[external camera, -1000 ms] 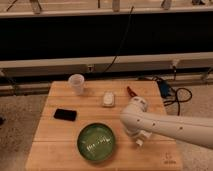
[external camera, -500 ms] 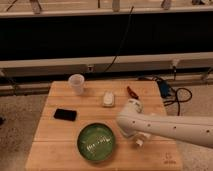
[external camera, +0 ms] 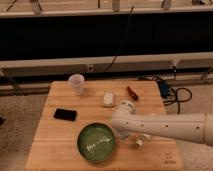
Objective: Push the ceramic bowl across the table
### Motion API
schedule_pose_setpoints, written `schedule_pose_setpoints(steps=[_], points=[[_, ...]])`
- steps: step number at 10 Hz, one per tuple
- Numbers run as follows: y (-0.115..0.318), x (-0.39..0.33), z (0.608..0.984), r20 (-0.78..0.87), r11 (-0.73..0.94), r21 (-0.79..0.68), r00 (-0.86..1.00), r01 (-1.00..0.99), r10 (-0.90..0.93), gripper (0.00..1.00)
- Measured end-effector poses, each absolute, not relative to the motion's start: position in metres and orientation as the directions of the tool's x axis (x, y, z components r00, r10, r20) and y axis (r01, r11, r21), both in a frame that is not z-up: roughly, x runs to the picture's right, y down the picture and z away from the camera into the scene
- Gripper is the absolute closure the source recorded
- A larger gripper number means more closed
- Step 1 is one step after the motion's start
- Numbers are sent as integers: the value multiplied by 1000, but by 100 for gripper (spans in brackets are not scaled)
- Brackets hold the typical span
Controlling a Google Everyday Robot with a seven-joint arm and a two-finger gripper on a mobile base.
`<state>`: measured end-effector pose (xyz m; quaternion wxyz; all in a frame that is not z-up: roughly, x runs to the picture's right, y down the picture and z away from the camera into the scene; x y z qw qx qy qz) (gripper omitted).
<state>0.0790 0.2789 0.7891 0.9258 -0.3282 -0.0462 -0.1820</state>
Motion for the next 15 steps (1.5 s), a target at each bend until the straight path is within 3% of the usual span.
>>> schedule_pose_setpoints(steps=[4, 7, 9, 15], points=[[283, 45, 792, 252, 694, -577, 902, 430, -350, 100], [283, 44, 790, 257, 692, -578, 901, 433, -350, 94], [284, 38, 790, 268, 685, -573, 893, 450, -362, 100], [287, 13, 789, 305, 663, -557, 866, 500, -397, 100]])
